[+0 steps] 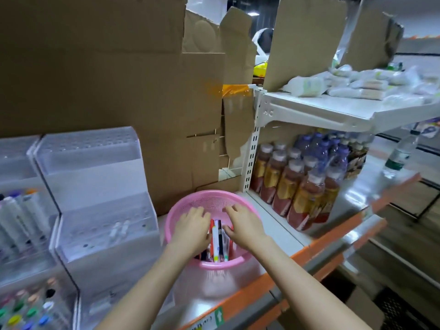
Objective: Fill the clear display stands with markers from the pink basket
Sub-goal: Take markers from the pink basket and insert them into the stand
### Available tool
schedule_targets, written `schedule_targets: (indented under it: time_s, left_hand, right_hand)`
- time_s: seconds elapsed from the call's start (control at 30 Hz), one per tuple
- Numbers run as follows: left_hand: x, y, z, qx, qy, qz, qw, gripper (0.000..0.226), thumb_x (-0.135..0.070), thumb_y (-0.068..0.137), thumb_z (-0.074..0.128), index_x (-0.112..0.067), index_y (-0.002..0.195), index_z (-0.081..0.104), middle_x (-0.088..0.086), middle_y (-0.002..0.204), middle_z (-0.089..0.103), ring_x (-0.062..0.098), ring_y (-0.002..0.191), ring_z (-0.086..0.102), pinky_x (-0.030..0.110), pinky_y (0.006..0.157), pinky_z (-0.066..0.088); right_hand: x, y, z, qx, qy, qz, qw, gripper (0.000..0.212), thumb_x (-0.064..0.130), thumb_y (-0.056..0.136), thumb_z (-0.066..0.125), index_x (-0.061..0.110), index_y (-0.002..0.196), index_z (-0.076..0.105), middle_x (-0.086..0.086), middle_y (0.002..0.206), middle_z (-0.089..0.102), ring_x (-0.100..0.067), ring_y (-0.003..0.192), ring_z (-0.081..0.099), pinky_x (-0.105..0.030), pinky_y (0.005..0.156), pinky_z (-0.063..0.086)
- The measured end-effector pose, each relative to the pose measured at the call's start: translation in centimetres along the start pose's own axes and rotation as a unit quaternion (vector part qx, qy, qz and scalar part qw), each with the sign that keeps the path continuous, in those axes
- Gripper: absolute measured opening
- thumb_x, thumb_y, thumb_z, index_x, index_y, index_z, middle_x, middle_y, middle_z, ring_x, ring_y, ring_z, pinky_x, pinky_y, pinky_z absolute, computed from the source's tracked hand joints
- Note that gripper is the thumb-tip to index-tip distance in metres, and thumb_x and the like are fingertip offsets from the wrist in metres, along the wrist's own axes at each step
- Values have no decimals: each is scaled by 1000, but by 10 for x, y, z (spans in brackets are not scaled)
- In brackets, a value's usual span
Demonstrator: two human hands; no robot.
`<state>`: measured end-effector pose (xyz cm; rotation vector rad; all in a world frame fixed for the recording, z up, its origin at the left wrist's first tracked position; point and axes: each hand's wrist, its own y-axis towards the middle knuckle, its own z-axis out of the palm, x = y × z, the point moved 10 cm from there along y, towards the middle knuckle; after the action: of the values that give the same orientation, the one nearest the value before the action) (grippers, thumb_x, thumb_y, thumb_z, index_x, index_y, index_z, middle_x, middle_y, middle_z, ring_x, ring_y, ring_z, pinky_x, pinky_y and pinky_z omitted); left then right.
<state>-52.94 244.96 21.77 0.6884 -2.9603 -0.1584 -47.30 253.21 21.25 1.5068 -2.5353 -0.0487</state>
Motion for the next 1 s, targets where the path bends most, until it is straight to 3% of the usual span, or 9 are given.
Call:
schedule_targets:
  time_s: [0.17,0.37,0.67,0.8,0.87,1.0]
  left_hand:
    - [7,16,38,51,-78,-55,994,34,-30,92,49,-15,123,50,8,122,51,24,112,47,35,88,42]
    - [18,23,55,61,-216,-130,966,29,-21,83,68,-17,111,61,3,109,64,17,96,60,24,76,43]
    - [21,18,56,68,-248,-157,954,25,-17,77,74,-11,98,62,5,102,65,20,91,62,24,70,45]
    - [25,15,63,77,-291,-180,936,30,-14,76,74,-14,102,61,1,96,67,12,82,62,22,67,50]
    - [23,15,62,79,-288,-175,938,28,-13,77,71,-14,104,61,1,96,67,12,82,62,24,68,51]
    - [19,14,58,74,-300,-166,936,35,-13,81,66,-17,114,53,3,106,65,15,90,61,31,80,52]
  right_hand:
    - [-7,17,34,79,30,-2,996,41,28,93,54,15,131,47,-11,122,55,-28,109,55,-39,87,47]
    - [-12,27,50,134,37,-2,990,19,21,91,55,11,108,55,-11,109,64,-28,99,60,-34,72,44]
    - [-8,28,58,161,73,-25,984,19,26,84,65,18,92,50,-7,101,64,-24,92,59,-29,66,39]
    - [-13,27,57,164,98,-10,982,23,18,77,70,14,94,55,-7,99,64,-22,85,56,-30,60,41]
    - [-17,29,57,156,120,7,981,26,12,76,70,10,98,57,-8,99,64,-24,88,58,-33,64,46]
    - [-21,32,51,123,165,22,978,29,-1,80,64,7,107,56,-7,98,58,-21,84,50,-22,52,33]
